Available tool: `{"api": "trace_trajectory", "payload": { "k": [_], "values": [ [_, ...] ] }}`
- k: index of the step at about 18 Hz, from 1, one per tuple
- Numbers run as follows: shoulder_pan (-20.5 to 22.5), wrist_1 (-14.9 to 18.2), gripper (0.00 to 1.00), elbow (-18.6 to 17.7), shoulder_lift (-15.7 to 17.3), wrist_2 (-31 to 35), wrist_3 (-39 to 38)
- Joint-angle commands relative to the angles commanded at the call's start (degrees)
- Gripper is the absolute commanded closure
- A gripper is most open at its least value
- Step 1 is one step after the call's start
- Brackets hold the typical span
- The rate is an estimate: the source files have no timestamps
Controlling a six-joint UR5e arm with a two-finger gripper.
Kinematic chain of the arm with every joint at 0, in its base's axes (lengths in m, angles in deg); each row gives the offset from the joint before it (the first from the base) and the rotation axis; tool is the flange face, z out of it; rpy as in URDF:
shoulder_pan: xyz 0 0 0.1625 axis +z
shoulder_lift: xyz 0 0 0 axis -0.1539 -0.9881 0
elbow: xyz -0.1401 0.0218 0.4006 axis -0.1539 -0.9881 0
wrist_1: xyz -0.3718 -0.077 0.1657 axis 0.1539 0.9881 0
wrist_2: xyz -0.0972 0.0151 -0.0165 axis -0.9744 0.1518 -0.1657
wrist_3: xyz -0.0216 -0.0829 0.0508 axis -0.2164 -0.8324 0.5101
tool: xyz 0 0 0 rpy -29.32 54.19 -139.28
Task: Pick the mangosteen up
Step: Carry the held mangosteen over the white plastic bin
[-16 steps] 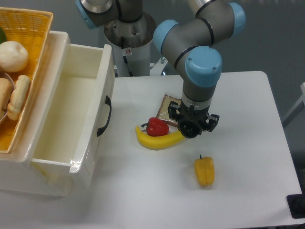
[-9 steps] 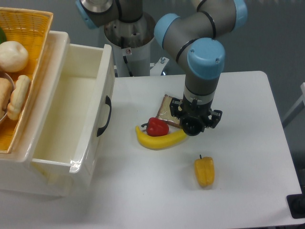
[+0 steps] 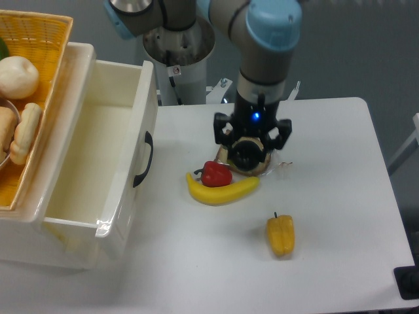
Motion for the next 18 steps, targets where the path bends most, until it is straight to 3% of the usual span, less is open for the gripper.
{"api": "trace_trajectory", "payload": {
  "k": [9, 18],
  "values": [
    [-11.0, 0.6, 0.72, -0.7, 1.5, -3.3, -8.2],
    [-15.0, 0.7, 0.69, -1.2, 2.1, -4.6, -8.8]
  ]
}}
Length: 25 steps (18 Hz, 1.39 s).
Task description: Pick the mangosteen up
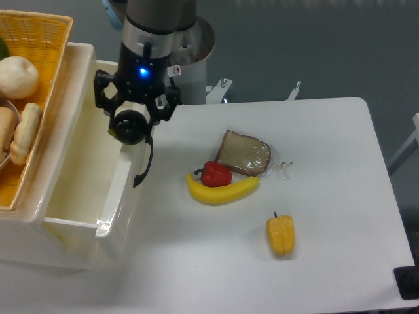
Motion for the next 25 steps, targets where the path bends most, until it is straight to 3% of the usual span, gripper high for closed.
{"api": "trace_trajectory", "payload": {
  "k": [3, 4, 5, 6, 9, 16, 19, 22, 25],
  "values": [
    [-0.2, -0.1, 0.50, -0.6, 0.0, 0.1, 0.3],
    [-0.2, -0.1, 0.35, -0.7, 0.0, 0.0, 0.6],
    [-0.3, -0.2, 0.09, -1.1, 0.0, 0.0, 1.1],
    [-0.3, -0.2, 0.06, -1.1, 0.0, 0.0, 1.1],
    [-0.4, -0.2, 0.01, -1.1, 0.1, 0.0, 1.1],
    [0.5, -0.7, 0.00, -1.1, 0.6, 1.2, 1.2],
    [2.1, -0.8, 0.00, -1.0, 0.5, 5.7, 2.0],
    [2.0, -0.6, 0.00, -1.2, 0.0, 13.4, 10.7],
    [3.1, -0.7, 0.00, -1.6, -2.1, 16.3, 13.4]
  ]
}}
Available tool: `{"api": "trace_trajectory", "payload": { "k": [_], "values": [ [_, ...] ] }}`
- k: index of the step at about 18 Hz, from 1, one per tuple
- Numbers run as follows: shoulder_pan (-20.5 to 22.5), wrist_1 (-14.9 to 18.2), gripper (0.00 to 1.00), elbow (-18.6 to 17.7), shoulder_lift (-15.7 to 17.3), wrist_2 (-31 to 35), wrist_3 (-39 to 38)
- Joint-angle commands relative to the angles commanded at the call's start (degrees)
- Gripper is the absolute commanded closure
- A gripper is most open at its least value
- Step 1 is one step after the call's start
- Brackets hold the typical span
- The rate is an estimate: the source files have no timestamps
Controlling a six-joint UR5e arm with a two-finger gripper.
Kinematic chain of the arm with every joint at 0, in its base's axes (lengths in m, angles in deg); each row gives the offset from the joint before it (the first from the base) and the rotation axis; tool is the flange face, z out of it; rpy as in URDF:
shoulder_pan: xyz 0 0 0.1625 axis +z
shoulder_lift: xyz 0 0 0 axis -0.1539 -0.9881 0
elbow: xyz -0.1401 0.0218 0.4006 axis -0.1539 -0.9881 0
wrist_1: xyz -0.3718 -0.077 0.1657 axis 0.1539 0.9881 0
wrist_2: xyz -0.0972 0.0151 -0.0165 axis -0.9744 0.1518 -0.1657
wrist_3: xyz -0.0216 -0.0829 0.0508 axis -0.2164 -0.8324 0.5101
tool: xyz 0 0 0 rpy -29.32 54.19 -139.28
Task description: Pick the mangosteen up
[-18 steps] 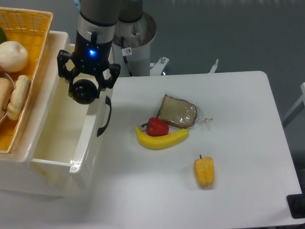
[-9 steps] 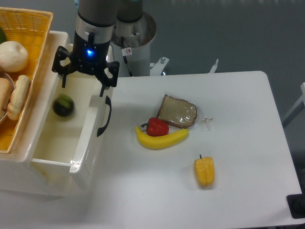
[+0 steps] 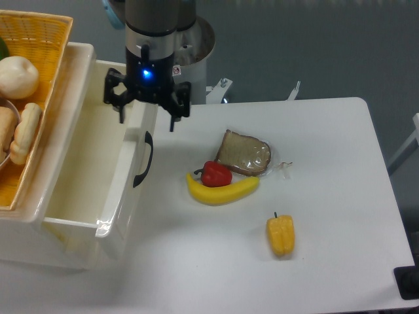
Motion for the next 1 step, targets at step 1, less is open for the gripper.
{"api": "trace_trajectory", "payload": {
  "k": [1],
  "values": [
    [1.1, 0.1, 0.00, 0.0, -0.6, 0.1, 0.2]
  ]
}}
